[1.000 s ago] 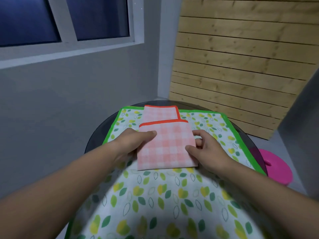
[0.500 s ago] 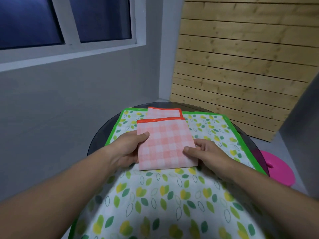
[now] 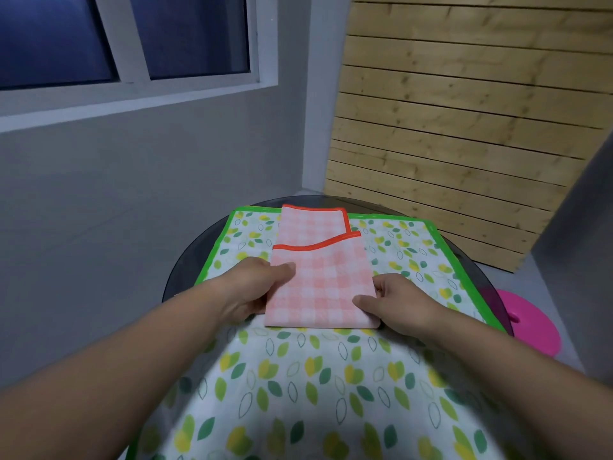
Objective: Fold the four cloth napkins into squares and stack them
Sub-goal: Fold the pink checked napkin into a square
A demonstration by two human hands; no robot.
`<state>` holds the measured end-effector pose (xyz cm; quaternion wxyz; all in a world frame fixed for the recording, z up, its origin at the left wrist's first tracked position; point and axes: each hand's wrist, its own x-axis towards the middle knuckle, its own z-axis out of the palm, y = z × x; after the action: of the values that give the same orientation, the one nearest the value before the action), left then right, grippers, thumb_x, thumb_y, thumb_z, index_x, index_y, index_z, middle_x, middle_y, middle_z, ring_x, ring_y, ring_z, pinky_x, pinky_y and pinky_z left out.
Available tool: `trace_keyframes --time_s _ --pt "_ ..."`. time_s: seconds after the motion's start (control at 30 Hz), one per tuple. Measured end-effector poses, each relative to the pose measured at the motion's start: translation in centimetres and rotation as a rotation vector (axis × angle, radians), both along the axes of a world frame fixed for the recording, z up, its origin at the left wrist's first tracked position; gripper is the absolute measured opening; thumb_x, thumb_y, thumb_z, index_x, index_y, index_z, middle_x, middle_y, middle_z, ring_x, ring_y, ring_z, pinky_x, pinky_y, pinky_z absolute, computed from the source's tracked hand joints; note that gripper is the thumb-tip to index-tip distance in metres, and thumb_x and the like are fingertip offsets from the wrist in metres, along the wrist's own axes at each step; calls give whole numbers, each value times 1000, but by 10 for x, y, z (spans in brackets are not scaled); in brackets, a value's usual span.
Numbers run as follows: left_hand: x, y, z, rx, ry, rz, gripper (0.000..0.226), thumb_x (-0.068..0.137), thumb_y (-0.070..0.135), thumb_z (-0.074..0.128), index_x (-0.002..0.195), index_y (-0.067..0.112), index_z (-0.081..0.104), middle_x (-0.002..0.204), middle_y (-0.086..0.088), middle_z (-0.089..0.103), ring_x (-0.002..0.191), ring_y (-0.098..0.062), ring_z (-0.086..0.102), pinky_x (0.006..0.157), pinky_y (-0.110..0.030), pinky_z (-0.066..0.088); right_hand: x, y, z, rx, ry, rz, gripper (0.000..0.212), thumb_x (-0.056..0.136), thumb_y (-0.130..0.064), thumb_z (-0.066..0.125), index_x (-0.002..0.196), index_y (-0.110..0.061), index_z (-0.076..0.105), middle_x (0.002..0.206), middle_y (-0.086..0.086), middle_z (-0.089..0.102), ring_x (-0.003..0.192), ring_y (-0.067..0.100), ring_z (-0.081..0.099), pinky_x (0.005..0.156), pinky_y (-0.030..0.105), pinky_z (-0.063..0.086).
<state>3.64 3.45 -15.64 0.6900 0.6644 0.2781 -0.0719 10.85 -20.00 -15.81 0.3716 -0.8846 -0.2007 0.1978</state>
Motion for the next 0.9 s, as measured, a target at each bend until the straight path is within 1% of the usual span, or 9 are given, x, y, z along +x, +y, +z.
trace_keyframes --time_s 0.13,0.27,0.33,0.43,0.5,0.57,0.67,0.77,0.9 --pt "-8 5 2 164 13 -45 20 84 11 78 91 3 61 93 -15 76 84 -30 74 82 -46 60 -1 5 -1 -143 -95 -54 25 87 -35 67 99 -13 63 95 2 71 86 20 68 79 39 57" --pt "-23 3 10 351 74 -94 41 77 13 84 104 14 53 96 -11 69 71 -25 66 60 -34 60 -3 5 -3 -246 -166 -60 44 83 -47 69 117 -24 52 110 -8 63 101 17 62 93 40 51" --pt "-27 1 10 383 78 -110 41 78 10 83 107 13 54 91 -9 69 64 -24 65 56 -32 58 -1 4 -6 -229 -139 -71 48 83 -47 70 119 -21 51 106 -6 63 98 18 62 88 37 52" --pt "-29 0 8 396 53 -79 21 81 2 78 91 6 61 69 -10 67 39 -15 54 40 -22 47 1 2 -10 -191 -110 -82 44 81 -47 72 108 -20 50 95 -1 65 88 18 63 74 33 51" --pt "-31 0 5 366 44 -49 10 84 -1 75 82 3 65 52 -7 63 32 -12 48 36 -19 41 2 1 -11 -181 -113 -72 42 83 -48 70 104 -21 46 94 1 66 86 18 62 68 31 47" --pt "-32 -2 2 334 39 3 8 85 -1 73 84 0 66 46 -7 61 30 -12 45 34 -18 37 3 -3 -11 -154 -104 -48 37 86 -46 67 100 -22 43 91 5 68 82 19 63 68 34 49" --pt "-31 -6 -6 391 17 73 18 86 3 73 86 7 56 53 -7 60 31 -13 46 34 -20 35 4 -8 -11 -104 -79 -3 25 89 -37 66 94 -20 47 86 11 70 72 20 61 77 44 54" --pt "-29 -8 -12 490 -7 88 24 86 10 75 90 12 51 71 -7 58 43 -17 50 38 -24 38 3 -9 -12 -77 -107 35 16 90 -31 66 88 -20 55 81 10 69 69 19 60 77 42 54" --pt "-27 -7 -18 636 -18 46 20 87 17 74 84 15 54 78 -5 64 53 -19 52 47 -25 39 3 -8 -11 -94 -125 69 8 89 -29 66 86 -24 61 76 9 70 63 16 60 71 37 55"
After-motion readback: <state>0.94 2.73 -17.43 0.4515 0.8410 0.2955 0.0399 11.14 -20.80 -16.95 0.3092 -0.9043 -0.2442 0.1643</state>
